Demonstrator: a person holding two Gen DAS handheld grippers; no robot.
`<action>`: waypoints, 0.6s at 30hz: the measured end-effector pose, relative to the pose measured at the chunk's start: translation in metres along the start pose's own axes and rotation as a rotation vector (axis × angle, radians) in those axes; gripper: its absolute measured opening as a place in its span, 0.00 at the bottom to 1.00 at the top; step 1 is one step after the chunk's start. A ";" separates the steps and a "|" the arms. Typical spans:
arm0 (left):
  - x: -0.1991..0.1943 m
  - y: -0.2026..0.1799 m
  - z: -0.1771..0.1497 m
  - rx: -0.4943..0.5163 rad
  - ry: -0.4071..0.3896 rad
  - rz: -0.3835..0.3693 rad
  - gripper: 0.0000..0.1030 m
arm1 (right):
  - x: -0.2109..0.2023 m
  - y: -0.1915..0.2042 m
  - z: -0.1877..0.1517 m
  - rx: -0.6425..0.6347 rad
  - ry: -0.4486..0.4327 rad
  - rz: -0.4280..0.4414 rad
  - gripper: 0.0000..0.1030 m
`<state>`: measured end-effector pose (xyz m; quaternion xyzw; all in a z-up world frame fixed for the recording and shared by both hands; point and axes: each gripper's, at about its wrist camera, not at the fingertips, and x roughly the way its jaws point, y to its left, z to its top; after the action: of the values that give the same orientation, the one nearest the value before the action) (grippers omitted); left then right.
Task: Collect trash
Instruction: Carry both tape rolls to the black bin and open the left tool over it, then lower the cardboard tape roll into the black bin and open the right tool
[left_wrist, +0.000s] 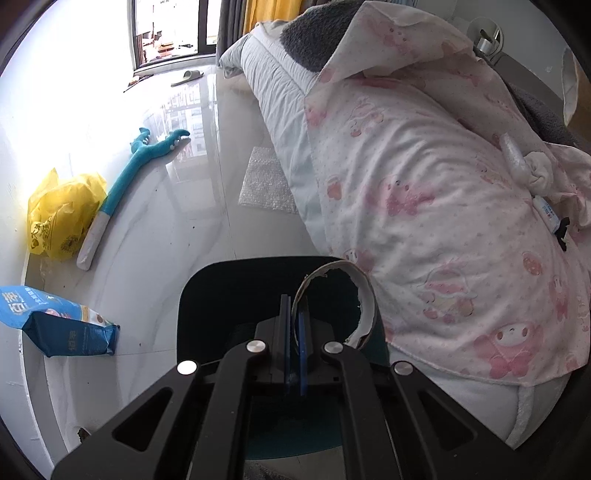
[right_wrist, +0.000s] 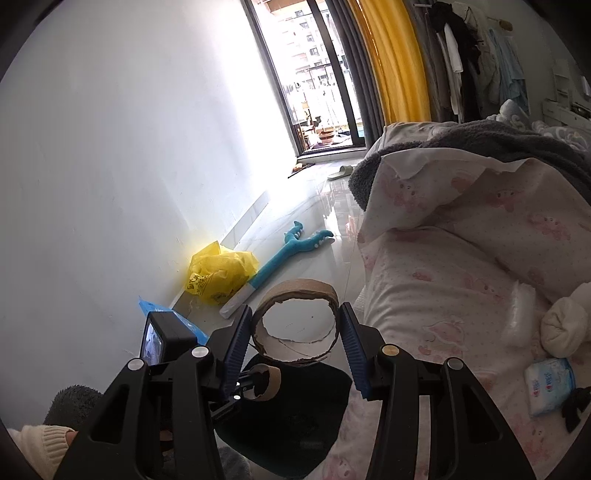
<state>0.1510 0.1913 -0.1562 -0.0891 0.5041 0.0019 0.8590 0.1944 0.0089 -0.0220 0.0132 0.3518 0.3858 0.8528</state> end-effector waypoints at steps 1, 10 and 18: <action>0.003 0.006 -0.004 -0.007 0.018 0.000 0.04 | 0.004 0.004 0.001 -0.001 0.007 0.001 0.48; 0.028 0.036 -0.035 -0.032 0.168 -0.007 0.06 | 0.039 0.032 0.000 -0.005 0.074 0.014 0.48; 0.013 0.064 -0.044 -0.059 0.157 0.018 0.56 | 0.073 0.042 -0.008 0.058 0.139 0.059 0.48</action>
<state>0.1130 0.2460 -0.1982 -0.1094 0.5706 0.0174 0.8137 0.1956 0.0848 -0.0587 0.0214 0.4207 0.4006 0.8137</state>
